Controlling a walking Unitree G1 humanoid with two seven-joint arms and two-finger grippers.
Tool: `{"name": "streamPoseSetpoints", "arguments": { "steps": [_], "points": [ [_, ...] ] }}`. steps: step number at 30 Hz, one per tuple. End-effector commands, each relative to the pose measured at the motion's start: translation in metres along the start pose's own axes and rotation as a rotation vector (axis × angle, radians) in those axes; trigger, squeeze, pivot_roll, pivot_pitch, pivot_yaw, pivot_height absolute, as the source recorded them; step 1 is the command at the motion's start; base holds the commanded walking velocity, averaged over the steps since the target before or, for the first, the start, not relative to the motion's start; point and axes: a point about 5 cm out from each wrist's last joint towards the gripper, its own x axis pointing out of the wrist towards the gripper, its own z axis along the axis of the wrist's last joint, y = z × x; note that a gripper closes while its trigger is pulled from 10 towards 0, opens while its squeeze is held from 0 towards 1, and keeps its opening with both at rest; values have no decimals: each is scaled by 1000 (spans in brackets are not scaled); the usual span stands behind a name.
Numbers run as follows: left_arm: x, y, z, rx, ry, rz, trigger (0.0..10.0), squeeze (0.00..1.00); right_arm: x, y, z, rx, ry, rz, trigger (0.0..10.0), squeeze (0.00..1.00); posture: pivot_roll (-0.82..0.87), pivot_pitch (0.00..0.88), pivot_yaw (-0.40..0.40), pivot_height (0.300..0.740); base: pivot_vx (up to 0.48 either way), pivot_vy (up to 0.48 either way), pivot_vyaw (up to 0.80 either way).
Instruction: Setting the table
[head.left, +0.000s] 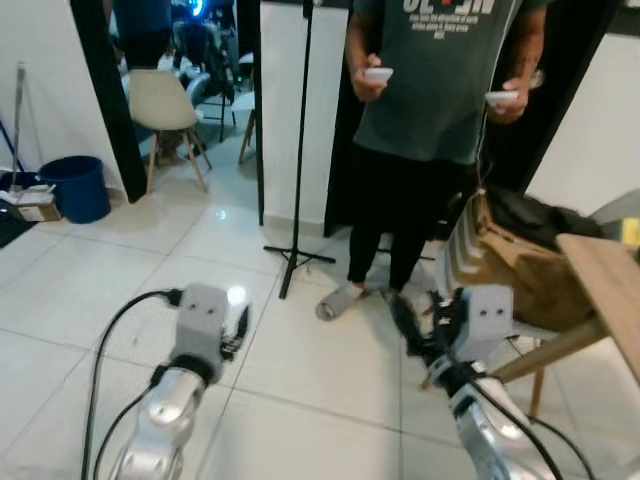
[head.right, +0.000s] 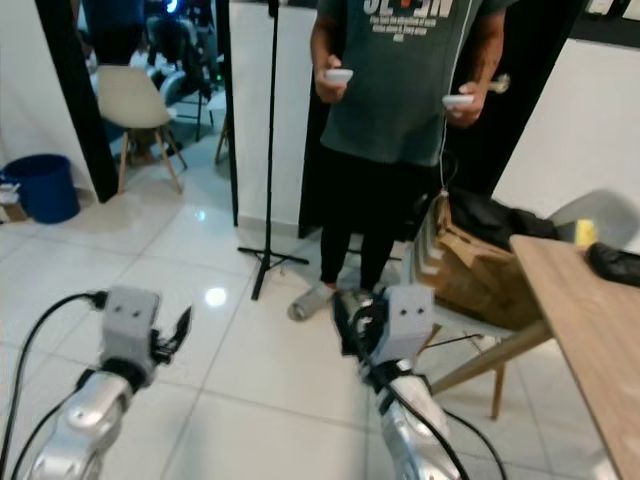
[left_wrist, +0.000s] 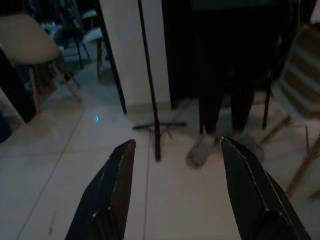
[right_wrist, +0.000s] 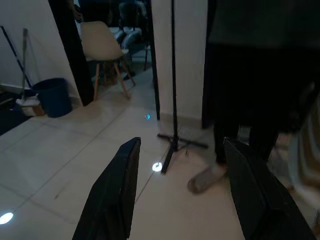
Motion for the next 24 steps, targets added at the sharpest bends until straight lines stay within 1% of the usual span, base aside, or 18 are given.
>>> {"name": "streamPoseSetpoints", "arguments": {
  "steps": [1,6,24],
  "points": [
    [-5,5,-10,6,42,17,10000,0,-2,3,-4,1,16,4,10000,0,32,0,25,740,480,0,0],
    [-5,5,-10,6,43,16,10000,0,-3,4,-5,-5,20,1,10000,0,32,0,25,740,480,0,0],
    [-5,4,-10,5,43,14,10000,0,-5,4,-5,-3,22,17,10000,0,24,0,28,740,389,0,0]
  ]
}}
